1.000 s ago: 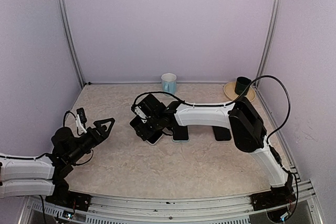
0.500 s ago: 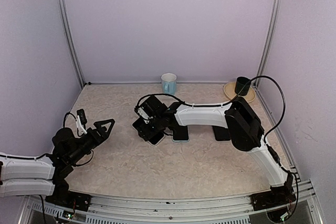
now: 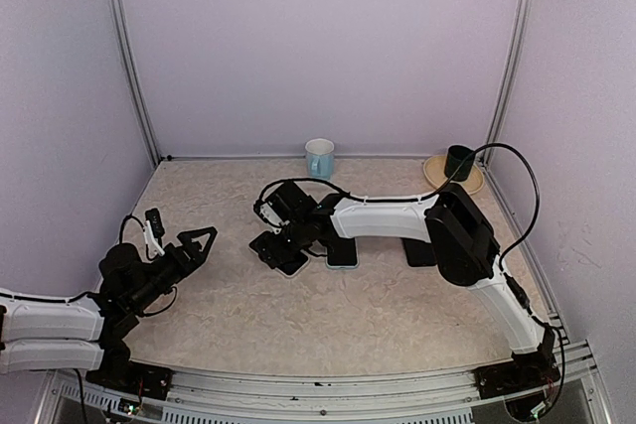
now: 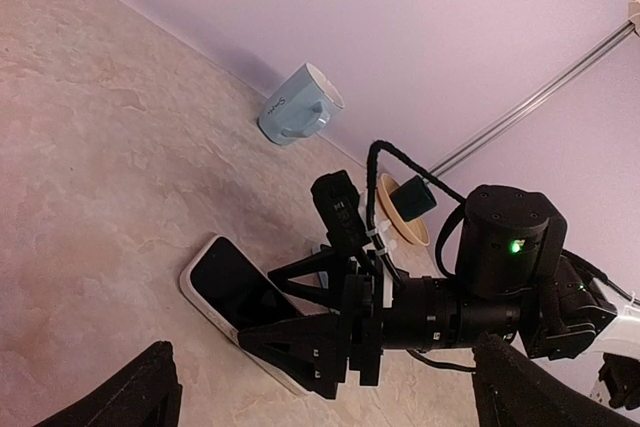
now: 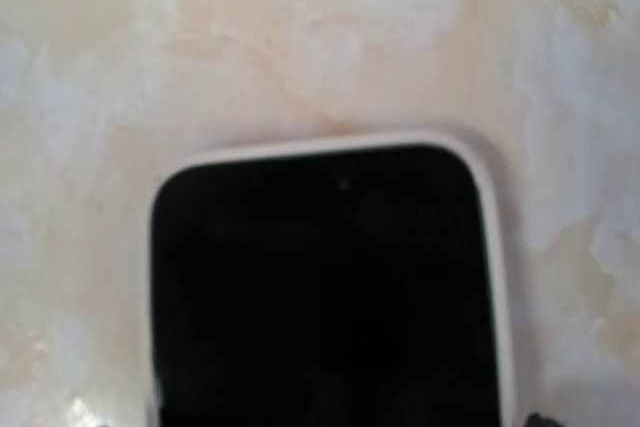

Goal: Put the phone into the phone case
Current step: Place the phone with the phone case at the center of the board.

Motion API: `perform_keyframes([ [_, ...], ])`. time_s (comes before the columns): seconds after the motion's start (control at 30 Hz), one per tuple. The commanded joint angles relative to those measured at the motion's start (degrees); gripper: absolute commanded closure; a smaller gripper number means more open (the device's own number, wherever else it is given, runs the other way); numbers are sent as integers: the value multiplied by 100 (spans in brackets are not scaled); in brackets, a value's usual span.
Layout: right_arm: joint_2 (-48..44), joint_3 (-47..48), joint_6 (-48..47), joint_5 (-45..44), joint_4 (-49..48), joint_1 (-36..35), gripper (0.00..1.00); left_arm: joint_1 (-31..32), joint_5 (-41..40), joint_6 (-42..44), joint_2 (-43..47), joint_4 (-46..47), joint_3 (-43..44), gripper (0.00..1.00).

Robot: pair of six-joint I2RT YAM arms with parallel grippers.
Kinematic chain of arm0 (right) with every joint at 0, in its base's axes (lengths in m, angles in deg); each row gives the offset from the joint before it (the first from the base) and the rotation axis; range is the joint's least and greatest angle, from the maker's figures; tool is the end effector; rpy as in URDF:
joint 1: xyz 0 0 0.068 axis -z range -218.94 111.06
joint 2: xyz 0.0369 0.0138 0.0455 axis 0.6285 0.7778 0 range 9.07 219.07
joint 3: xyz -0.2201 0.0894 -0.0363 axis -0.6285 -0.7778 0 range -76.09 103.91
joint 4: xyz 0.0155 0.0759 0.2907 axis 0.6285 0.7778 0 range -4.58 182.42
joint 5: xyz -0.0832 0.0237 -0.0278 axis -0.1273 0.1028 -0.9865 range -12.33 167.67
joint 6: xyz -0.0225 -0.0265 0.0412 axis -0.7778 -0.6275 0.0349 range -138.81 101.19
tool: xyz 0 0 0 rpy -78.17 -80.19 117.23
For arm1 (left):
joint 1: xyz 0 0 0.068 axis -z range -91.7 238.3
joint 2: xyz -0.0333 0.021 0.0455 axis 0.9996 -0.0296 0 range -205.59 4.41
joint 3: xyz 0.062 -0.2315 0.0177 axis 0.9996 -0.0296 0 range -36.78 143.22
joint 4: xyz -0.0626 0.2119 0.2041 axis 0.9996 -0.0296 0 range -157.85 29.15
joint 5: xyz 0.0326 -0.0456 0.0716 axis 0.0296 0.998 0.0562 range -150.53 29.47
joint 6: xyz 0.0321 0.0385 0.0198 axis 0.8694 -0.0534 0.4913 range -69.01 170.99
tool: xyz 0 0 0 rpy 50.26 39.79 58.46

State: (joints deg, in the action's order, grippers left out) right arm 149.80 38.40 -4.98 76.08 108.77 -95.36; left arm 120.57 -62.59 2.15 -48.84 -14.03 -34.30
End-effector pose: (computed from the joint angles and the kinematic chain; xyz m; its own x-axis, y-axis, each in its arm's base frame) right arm 0.3066 0.4601 0.1029 -0.6056 -0.4801 -0.6346 -0.6983 0.7031 0.1345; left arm 0.1861 -0.1159 0.1064 -0.4171 -0.6265 -0.6585 0.2874 0.5964 -0.7495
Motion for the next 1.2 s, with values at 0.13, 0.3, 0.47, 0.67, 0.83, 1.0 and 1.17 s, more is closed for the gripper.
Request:
perform_keyframes([
  [0.13,9,87,86,139,-192,44,6,-37,-84,-26,23,85,-107,1],
  [0.3,-234,-319,166,150,-256,69,5,-37,-107,-28,14,-64,-64,1],
  [0.47,-623,-954,199,143,-401,88,5,-37,-183,-110,-122,-363,64,1],
  [0.67,-1181,-1705,176,420,-525,88,1,-29,-321,-268,-500,-637,235,1],
  [0.83,-1598,-2230,97,834,-643,75,1,-19,-268,-335,-929,-510,360,1],
  [1.0,-1606,-2341,-67,1250,-695,-18,0,29,-278,-368,-1246,-558,561,1],
  [1.17,-1369,-2129,-157,1652,-748,-174,0,51,-390,-414,-1346,-888,771,1],
])
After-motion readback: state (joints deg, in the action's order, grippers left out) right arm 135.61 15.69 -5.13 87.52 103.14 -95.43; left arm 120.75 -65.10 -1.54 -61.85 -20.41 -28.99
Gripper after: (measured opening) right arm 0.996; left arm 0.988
